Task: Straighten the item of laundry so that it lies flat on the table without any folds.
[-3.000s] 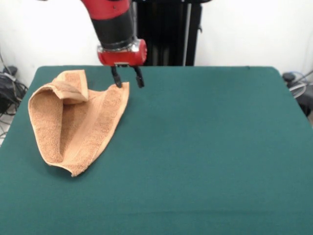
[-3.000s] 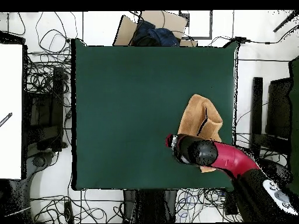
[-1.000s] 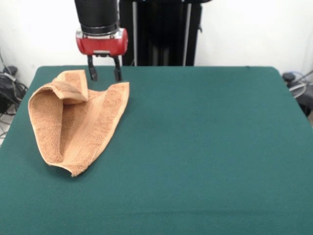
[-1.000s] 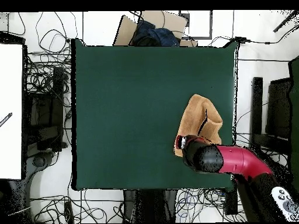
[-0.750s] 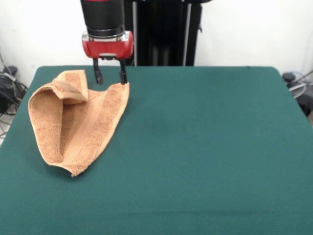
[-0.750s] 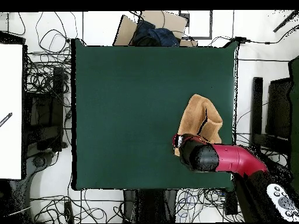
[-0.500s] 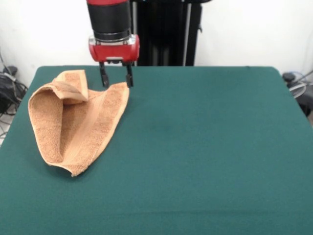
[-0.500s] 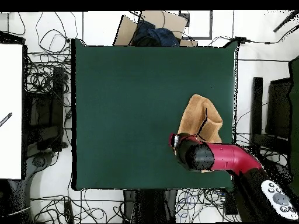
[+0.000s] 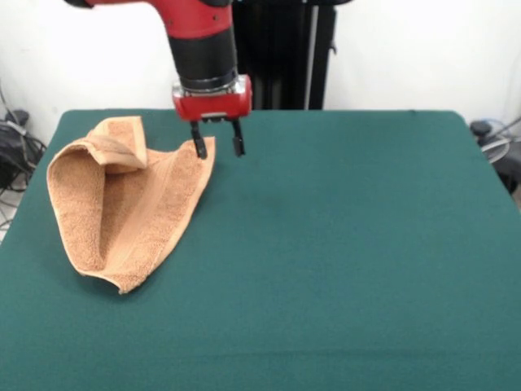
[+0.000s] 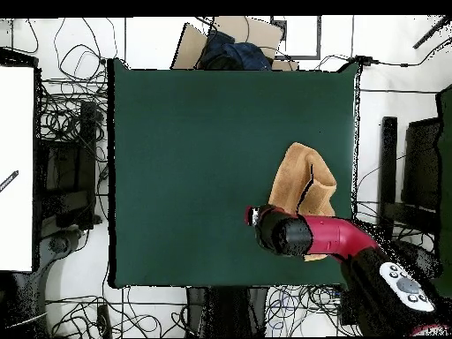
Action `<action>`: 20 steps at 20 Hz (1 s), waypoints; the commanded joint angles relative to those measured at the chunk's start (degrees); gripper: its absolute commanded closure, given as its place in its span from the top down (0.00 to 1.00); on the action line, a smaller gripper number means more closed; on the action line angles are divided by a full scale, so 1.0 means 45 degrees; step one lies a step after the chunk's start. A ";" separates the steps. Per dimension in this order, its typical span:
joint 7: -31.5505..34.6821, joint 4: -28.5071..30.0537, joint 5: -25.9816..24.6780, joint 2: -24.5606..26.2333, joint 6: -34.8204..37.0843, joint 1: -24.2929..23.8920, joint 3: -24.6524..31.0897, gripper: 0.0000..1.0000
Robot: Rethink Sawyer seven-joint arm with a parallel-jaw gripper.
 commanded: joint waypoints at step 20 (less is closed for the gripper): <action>0.0206 0.0308 0.0164 -0.1066 0.0735 -0.0310 0.0130 1.00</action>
